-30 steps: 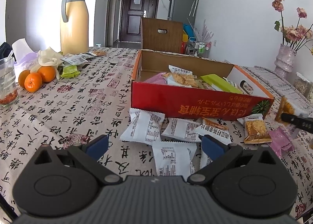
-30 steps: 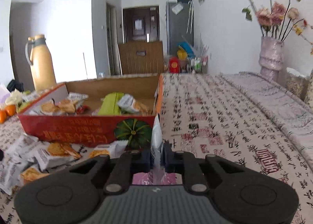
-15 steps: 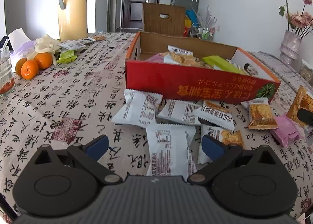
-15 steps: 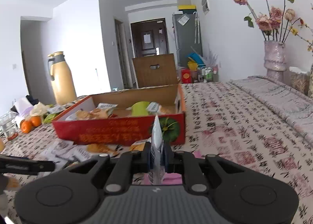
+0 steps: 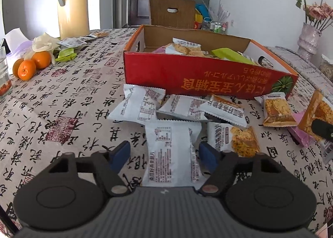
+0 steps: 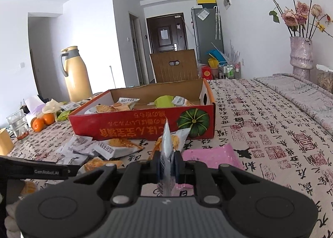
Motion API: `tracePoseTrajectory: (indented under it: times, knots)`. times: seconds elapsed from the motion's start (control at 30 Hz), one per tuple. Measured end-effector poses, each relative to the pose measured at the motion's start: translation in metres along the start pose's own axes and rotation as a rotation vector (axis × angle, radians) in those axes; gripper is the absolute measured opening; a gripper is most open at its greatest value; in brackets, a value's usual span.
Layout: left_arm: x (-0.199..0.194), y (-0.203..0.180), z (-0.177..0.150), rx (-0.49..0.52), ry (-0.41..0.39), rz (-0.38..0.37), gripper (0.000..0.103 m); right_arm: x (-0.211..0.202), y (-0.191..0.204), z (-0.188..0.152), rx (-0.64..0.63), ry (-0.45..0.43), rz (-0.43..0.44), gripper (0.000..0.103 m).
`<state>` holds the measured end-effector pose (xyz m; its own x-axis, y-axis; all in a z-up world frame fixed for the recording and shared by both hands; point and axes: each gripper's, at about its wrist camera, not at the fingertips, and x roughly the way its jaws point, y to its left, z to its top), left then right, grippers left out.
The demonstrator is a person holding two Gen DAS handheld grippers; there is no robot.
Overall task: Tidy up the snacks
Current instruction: 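Grasp a white pumpkin-seed packet with the left gripper while the right holds its packet, then carry both packets over the box and open both grippers to drop them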
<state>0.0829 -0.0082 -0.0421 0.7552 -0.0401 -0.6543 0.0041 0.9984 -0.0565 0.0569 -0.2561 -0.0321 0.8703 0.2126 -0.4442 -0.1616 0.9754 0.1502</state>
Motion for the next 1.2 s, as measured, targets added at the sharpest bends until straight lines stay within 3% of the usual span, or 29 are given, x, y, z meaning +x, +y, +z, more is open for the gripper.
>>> tracePoseTrajectory:
  times: [0.1,0.27,0.6,0.97,1.2]
  knots:
    - [-0.003,-0.001,-0.002,0.009,-0.008,-0.016,0.05,-0.001,-0.001,-0.002,0.005,0.007,-0.005,0.012]
    - [-0.006,0.001,-0.005,0.0,-0.025,-0.009,0.045,-0.001,0.001,-0.007,0.006,0.017,-0.006,0.012]
    - [-0.03,-0.001,0.002,0.022,-0.1,-0.041,0.044,-0.001,0.002,-0.004,0.008,0.01,-0.006,0.012]
    - [-0.05,-0.013,0.044,0.068,-0.247,-0.061,0.044,0.015,0.009,0.027,-0.007,-0.055,0.003,0.012]
    - [-0.042,-0.028,0.07,0.108,-0.292,-0.064,0.044,0.034,0.015,0.054,-0.031,-0.104,0.001,0.012]
